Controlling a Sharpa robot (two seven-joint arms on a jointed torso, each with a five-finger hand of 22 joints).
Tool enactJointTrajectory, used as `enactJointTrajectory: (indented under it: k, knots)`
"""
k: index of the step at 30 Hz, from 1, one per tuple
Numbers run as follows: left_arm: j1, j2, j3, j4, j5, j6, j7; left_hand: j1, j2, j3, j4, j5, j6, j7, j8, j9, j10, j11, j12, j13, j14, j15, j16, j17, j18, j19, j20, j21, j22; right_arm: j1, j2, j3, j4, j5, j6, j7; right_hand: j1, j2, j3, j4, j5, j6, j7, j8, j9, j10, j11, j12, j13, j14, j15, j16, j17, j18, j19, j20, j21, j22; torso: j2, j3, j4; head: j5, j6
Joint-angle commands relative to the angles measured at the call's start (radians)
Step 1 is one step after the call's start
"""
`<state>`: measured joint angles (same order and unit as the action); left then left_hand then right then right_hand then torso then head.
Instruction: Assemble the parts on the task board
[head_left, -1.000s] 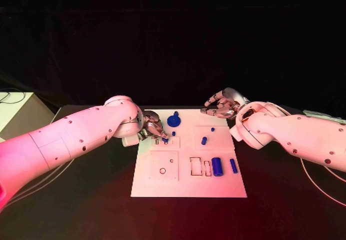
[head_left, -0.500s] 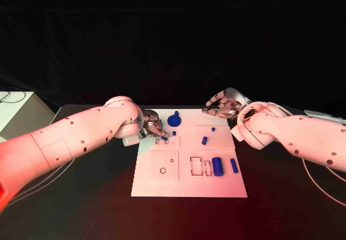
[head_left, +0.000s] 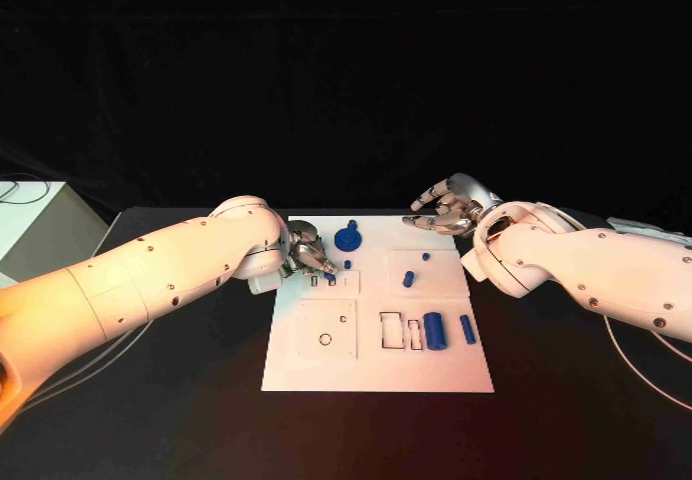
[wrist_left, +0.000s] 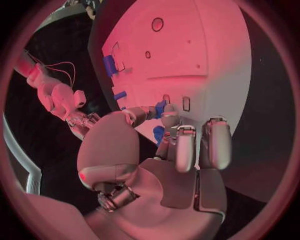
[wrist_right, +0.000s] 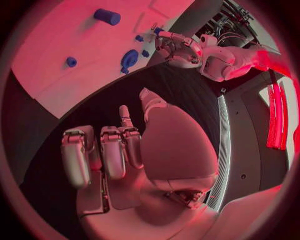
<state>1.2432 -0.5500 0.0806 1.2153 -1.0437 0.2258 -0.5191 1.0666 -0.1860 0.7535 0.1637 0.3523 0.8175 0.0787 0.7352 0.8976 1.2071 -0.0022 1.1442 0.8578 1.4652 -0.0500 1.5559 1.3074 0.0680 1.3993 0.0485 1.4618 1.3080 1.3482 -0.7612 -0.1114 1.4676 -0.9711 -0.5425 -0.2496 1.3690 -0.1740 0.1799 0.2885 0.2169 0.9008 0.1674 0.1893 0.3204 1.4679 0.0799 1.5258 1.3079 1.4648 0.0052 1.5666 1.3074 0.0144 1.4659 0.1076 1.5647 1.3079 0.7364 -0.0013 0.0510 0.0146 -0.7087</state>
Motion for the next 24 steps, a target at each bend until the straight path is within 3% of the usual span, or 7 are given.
enactJointTrajectory:
  k: [1, 24]
  knots:
    - [-0.002, 0.005, -0.003, 0.002, -0.007, -0.004, 0.001, -0.003, 0.009, 0.169, -0.173, -0.001, 0.011, -0.007, 0.004, 0.002, 0.004, 0.000, 0.007, 0.001, 0.098, -0.008, 0.005, 0.244, -0.010, 0.009, 0.002, 0.005, 0.016, 0.000, -0.001, 0.000, 0.003, -0.013, -0.002, 0.000, -0.009, -0.001, 0.004, 0.001, 0.006, -0.007, 0.001, 0.004, 0.001, 0.045, 0.006, -0.007, 0.211, 0.106, 0.006, 0.004, 0.263, -0.014, 0.104, 0.006, 0.003, 0.261, 0.000, -0.0003, -0.0001, 0.000, -0.003]
    - [-0.009, 0.002, -0.010, 0.012, -0.051, 0.004, 0.001, -0.004, 0.010, 0.163, -0.173, -0.002, 0.014, -0.010, 0.004, 0.003, 0.006, -0.002, 0.005, -0.002, 0.099, -0.010, 0.006, 0.246, -0.011, 0.010, 0.000, 0.006, 0.018, 0.000, -0.002, 0.000, 0.004, -0.014, -0.001, -0.002, -0.011, -0.001, 0.004, 0.002, 0.009, -0.007, 0.001, 0.005, 0.001, 0.041, 0.006, -0.010, 0.208, 0.106, 0.006, 0.004, 0.263, -0.013, 0.103, 0.006, 0.002, 0.260, -0.001, 0.0004, -0.0009, 0.002, -0.008]
